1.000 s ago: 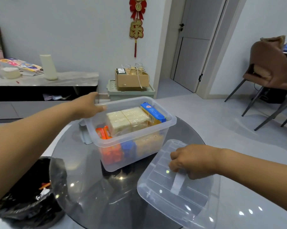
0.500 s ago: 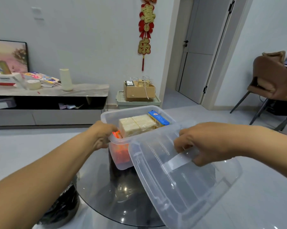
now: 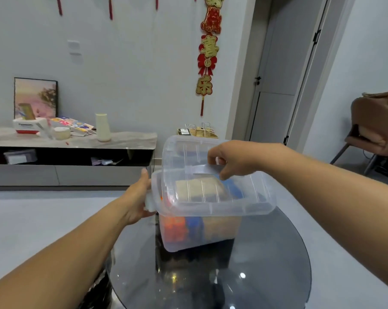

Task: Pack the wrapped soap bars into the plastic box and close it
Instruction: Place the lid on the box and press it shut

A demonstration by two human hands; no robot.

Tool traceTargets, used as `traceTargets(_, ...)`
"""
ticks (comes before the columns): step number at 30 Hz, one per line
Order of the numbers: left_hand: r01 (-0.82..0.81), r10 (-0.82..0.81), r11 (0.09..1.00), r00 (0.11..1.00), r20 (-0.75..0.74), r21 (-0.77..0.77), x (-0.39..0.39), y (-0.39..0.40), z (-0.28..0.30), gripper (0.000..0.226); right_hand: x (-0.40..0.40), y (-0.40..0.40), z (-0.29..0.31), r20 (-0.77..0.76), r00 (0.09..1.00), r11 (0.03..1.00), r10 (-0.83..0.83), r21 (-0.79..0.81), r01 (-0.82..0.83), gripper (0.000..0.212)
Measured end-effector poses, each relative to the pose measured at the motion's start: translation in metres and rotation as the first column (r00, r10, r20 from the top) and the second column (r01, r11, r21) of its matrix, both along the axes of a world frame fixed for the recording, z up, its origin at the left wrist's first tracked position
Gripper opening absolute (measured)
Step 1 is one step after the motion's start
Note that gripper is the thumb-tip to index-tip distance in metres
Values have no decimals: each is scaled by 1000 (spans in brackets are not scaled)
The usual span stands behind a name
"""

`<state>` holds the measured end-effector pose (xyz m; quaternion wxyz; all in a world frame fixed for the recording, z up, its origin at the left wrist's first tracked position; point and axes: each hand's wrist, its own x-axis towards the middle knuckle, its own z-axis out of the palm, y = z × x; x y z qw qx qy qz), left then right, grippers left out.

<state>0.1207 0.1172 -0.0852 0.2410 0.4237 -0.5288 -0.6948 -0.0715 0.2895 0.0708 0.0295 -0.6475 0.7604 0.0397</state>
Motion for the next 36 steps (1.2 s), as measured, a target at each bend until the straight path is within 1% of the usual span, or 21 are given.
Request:
traceTargets(3, 96, -92, 994, 993, -67, 58, 0, -4, 5, 91, -12, -39, -12, 27, 999, 998, -23, 52, 22, 34)
traceTargets(6, 168, -159, 983, 981, -111, 78, -5, -13, 11, 95, -23, -67, -28, 103, 993, 990, -51, 138, 37, 30)
traceTargets(9, 253, -248, 967, 963, -102, 40, -11, -17, 17, 87, -28, -82, -42, 175, 983, 987, -51, 161, 23, 33)
traceTargets(12, 341, -339, 940, 935, -102, 7, -17, -21, 16, 61, -31, -86, -51, 259, 965, 990, -40, 139, 4, 39)
traceTargets(14, 311, -311, 950, 947, -84, -21, -22, -26, 14, 44, -36, -85, -57, 308, 950, 992, -39, 126, -1, 39)
traceTargets(16, 283, -286, 958, 955, -80, -47, -26, -32, 13, 40, -41, -81, -65, 342, 939, 995, -38, 102, 4, 39)
traceTargets(18, 245, -249, 968, 962, -110, -49, -30, -36, 13, 48, -46, -77, -72, 385, 921, 997, -61, 65, 39, 41)
traceTargets(21, 103, -112, 992, 984, -141, -73, -36, -32, 21, 59, -52, -73, -77, 444, 891, 995, -98, 13, 103, 44)
traceTargets(23, 4, -16, 996, 991, -134, -89, -39, -28, 25, 77, -57, -62, -80, 430, 894, 984, -125, -64, 169, 62)
traceTargets(24, -33, 24, 997, 993, -117, -73, -41, -25, 26, 85, -61, -51, -80, 467, 870, 964, -158, -119, 239, 74)
traceTargets(25, -54, 50, 998, 994, -99, -36, -41, -23, 25, 84, -66, -40, -82, 547, 817, 929, -180, -178, 324, 82)
traceTargets(26, -60, 61, 998, 996, -72, 7, -40, -20, 24, 74, -75, -27, -86, 639, 741, 882, -208, -205, 425, 87)
traceTargets(27, -49, 51, 998, 998, -40, 45, -39, -17, 21, 58, -83, -15, -91, 718, 651, 834, -247, -185, 520, 92)
traceTargets(28, -32, 32, 998, 999, -1, 61, -38, -12, 18, 43, -90, -3, -98, 776, 546, 786, -314, -109, 608, 96)
traceTargets(29, -20, 19, 999, 999, 34, 44, -38, -10, 15, 35, -95, 6, -107, 808, 434, 737, -399, 1, 675, 98)
traceTargets(30, -13, 13, 1000, 998, 65, 4, -38, -8, 14, 33, -98, 11, -116, 830, 310, 695, -464, 125, 708, 94)
traceTargets(31, -15, 18, 999, 996, 91, -38, -39, -7, 15, 34, -99, 14, -125, 861, 181, 674, -476, 225, 704, 83)
traceTargets(32, -18, 26, 997, 994, 109, -76, -40, -5, 16, 34, -97, 16, -131, 893, 58, 672, -446, 292, 680, 70)
traceTargets(33, -28, 45, 992, 989, 138, -127, -42, -4, 18, 33, -94, 16, -135, 915, -24, 673, -402, 313, 670, 60)
traceTargets(34, -36, 70, 982, 981, 178, -186, -45, -2, 20, 32, -93, 15, -137, 935, -64, 670, -350, 298, 681, 52)
traceTargets(36, -46, 125, 954, 960, 252, -298, -50, 0, 21, 33, -90, 10, -136, 964, -103, 643, -244, 240, 727, 40)
